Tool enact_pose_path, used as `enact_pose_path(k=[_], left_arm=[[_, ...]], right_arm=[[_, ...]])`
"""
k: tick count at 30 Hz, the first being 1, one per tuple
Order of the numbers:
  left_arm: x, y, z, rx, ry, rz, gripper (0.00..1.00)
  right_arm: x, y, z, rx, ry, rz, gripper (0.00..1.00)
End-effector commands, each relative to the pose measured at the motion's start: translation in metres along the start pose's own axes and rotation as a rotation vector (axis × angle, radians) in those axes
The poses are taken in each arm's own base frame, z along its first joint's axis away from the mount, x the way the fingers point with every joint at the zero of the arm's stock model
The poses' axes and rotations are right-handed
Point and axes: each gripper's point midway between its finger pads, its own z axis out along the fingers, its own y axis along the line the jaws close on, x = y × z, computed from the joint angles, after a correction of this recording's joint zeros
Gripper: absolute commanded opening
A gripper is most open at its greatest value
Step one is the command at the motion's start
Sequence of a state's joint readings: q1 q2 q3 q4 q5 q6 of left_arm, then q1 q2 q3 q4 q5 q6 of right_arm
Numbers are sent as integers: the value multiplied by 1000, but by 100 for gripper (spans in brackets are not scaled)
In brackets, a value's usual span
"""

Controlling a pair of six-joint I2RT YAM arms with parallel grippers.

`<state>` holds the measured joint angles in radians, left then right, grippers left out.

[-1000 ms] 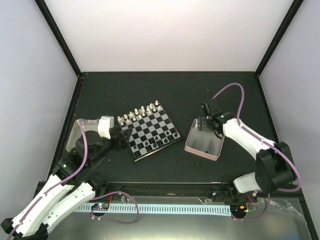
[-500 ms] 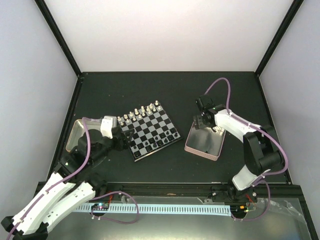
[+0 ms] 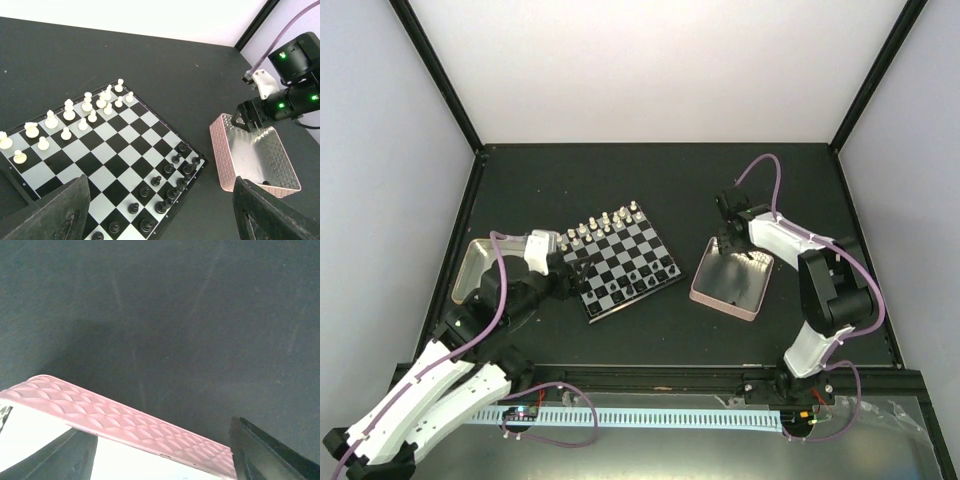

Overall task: Set up the chess pieces on the board
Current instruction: Adjust the storage box at the center of the board.

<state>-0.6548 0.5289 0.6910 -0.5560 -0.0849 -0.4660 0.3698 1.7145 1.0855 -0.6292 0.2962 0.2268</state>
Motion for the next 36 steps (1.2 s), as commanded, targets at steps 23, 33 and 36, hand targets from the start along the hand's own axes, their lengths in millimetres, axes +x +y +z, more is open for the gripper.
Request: enact_pose_path(k=[23, 33, 36], left_arm=[[-9, -6, 4, 23, -22, 17, 79], [-9, -9, 3, 35, -19, 13, 79], [-10, -10, 3, 40, -22, 11, 79]], right_arm=[[57, -96, 12, 87, 29, 602, 15], [90, -91, -3, 53, 12, 766, 12], [80, -88, -15, 3, -23, 766, 24]])
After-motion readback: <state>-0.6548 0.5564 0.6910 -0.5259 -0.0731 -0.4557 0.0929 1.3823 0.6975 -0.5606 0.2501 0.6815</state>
